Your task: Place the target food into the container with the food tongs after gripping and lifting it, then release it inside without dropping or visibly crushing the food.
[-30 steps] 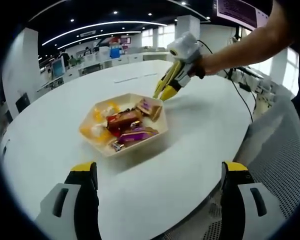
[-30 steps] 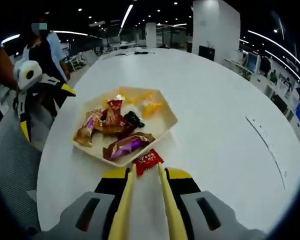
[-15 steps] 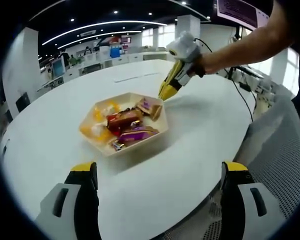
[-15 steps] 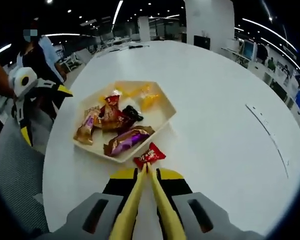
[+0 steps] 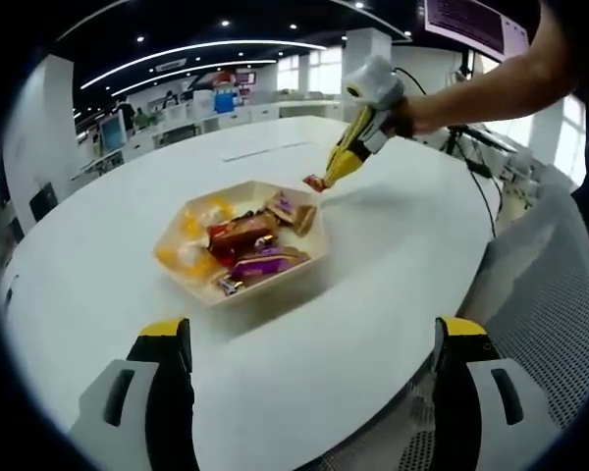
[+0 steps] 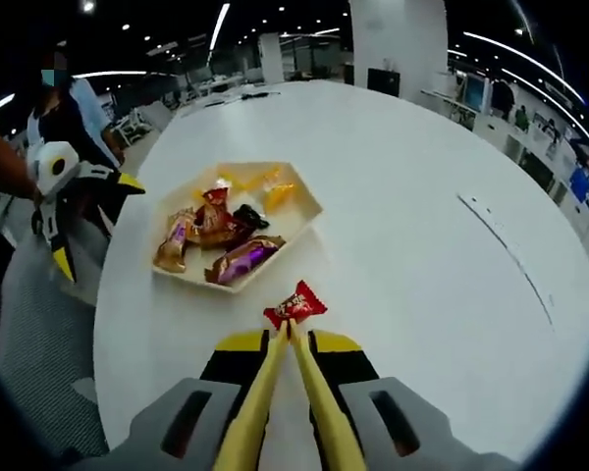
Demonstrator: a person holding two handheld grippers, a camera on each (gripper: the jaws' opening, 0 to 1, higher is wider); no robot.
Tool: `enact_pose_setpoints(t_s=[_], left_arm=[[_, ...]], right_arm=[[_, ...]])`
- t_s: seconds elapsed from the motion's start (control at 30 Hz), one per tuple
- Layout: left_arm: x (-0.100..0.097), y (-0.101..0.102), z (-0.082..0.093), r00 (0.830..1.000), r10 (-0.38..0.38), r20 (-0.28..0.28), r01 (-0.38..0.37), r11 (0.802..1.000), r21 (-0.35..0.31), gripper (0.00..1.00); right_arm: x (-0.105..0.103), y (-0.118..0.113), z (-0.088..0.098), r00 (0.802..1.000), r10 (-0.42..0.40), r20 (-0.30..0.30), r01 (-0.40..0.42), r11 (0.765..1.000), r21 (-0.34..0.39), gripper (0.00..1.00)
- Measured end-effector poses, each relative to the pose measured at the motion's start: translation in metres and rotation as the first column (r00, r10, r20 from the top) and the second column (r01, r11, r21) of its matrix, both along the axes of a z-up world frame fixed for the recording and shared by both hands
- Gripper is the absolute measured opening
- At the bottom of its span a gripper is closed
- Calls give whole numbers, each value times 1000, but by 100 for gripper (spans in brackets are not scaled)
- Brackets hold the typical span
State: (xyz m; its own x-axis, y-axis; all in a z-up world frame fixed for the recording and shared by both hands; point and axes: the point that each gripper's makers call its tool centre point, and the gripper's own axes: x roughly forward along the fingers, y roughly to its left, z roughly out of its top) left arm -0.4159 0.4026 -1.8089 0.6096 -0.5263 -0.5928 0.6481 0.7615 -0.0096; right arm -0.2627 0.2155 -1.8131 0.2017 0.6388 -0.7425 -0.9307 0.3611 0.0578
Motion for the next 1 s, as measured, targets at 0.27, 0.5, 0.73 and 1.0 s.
enact_pose_setpoints(t_s=[0.27, 0.5, 0.73, 1.0], left_arm=[[-1, -1, 0, 1000, -8, 0, 8, 1000, -2, 99], [0, -1, 1, 1000, -8, 7, 8, 1000, 1, 99], [0, -1, 2, 1000, -12, 13, 12, 1000, -1, 99], [0, -2, 3, 1000, -14, 19, 14, 1000, -4, 99]], right_arm=[[-6, -19, 3, 1000, -14, 9, 14, 1000, -16, 15], [-5, -19, 13, 999, -32, 11, 33, 999, -7, 14], [1, -15, 33, 998, -37, 42, 37, 999, 6, 14], [8, -7, 53, 997, -47, 56, 45, 999, 30, 14]])
